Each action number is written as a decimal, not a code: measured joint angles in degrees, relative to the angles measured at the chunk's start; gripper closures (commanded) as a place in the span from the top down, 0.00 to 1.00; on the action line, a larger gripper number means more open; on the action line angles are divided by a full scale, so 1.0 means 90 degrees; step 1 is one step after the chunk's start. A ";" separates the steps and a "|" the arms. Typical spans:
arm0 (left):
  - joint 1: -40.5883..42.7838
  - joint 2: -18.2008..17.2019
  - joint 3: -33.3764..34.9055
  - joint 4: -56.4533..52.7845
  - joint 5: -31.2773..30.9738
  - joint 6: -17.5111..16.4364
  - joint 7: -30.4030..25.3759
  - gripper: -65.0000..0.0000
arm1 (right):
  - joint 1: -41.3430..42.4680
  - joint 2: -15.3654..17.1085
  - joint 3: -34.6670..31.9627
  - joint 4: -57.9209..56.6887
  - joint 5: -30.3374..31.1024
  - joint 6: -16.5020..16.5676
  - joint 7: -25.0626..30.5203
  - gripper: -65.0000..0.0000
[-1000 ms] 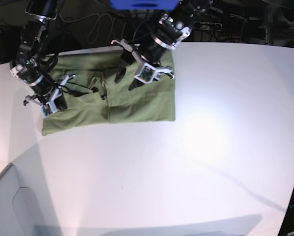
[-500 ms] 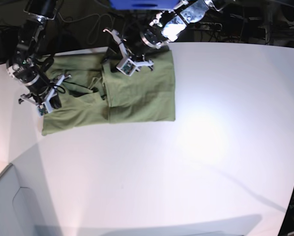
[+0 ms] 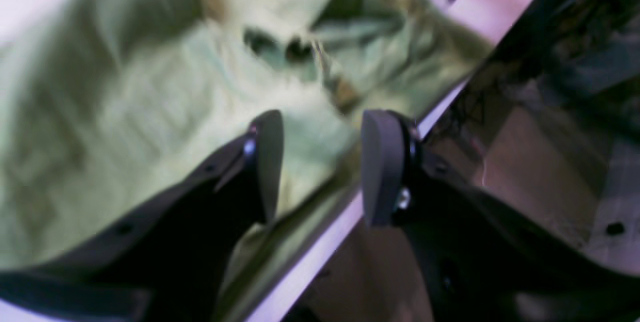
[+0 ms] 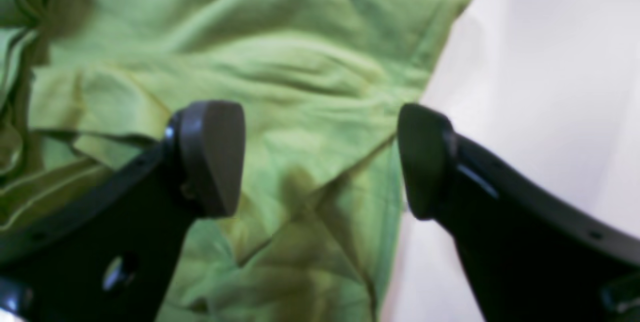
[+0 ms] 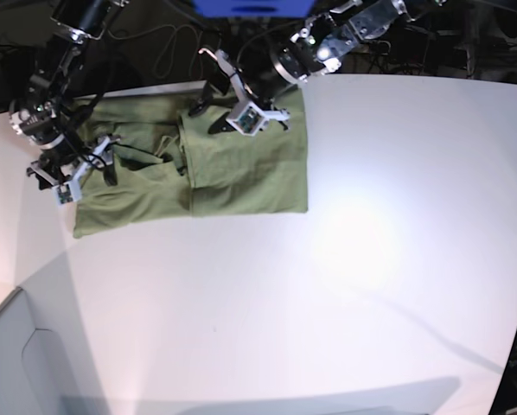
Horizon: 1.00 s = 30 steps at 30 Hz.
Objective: Fold the T-shirt properly
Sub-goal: 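Raise the left gripper and move it back beside the folded shirt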
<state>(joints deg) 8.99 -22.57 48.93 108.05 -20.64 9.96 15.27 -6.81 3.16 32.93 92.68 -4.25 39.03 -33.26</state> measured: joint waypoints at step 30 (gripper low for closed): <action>0.1277 0.0952 -0.4534 -0.0593 -0.0015 -0.0036 -0.0007 0.38 | -0.0061 0.0192 0.0430 -0.1093 0.0112 -0.0010 0.0330 0.44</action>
<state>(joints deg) 20.49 -14.00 8.12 102.72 -20.78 9.63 15.20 -7.35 4.89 36.80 82.85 -3.25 38.94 -30.28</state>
